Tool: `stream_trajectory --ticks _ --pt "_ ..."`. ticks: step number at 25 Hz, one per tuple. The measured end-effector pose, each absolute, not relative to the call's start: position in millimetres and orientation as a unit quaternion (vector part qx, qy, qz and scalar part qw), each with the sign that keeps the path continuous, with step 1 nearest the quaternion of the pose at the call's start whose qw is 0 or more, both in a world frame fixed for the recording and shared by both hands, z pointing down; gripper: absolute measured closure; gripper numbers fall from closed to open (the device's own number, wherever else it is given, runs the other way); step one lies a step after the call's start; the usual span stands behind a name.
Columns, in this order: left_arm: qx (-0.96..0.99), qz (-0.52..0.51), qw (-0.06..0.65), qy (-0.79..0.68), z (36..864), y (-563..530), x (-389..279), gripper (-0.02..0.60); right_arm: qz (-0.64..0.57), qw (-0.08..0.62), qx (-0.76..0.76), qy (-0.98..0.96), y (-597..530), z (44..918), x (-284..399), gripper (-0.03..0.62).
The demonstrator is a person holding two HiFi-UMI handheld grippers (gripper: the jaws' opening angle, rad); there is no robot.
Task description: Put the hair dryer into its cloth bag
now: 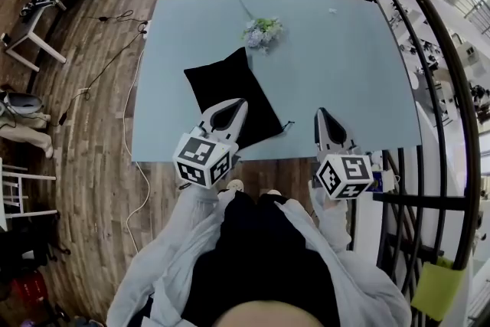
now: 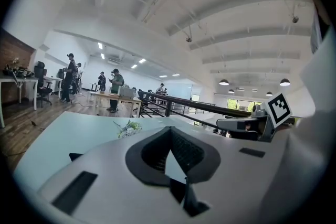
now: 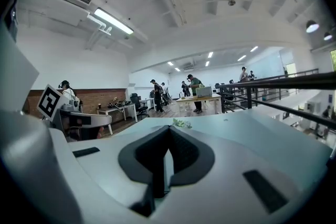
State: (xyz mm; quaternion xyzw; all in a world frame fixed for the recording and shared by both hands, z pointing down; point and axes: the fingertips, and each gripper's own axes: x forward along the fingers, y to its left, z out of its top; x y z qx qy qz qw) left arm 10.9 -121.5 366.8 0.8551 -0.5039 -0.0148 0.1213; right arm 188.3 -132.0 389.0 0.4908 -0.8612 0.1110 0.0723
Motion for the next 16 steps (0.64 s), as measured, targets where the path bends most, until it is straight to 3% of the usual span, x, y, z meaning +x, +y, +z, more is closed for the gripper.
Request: stream_trajectory --ticks 16 --pt "0.853 -0.004 0.127 -0.507 383 -122 -2 0.566 0.111 0.089 0.488 -0.861 -129 401 179 0.586"
